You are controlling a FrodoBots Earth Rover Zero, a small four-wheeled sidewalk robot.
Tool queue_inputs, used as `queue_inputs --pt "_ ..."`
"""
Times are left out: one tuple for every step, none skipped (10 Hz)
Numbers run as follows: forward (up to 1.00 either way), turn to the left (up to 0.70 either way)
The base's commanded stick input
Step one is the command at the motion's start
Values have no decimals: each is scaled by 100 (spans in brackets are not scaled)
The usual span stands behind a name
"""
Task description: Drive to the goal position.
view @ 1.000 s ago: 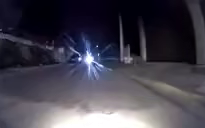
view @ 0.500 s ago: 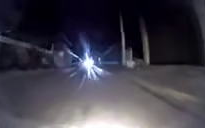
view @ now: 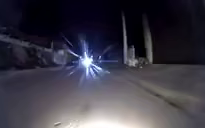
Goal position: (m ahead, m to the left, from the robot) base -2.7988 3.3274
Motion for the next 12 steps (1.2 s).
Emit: queue_inputs --pt "85 4" --pt "85 4" --pt "49 6" --pt "17 3" --pt "12 3" --pt "12 3" --pt "12 3" --pt "12 3" --pt "12 3" --pt "12 3" --pt "12 3" --pt "12 3"
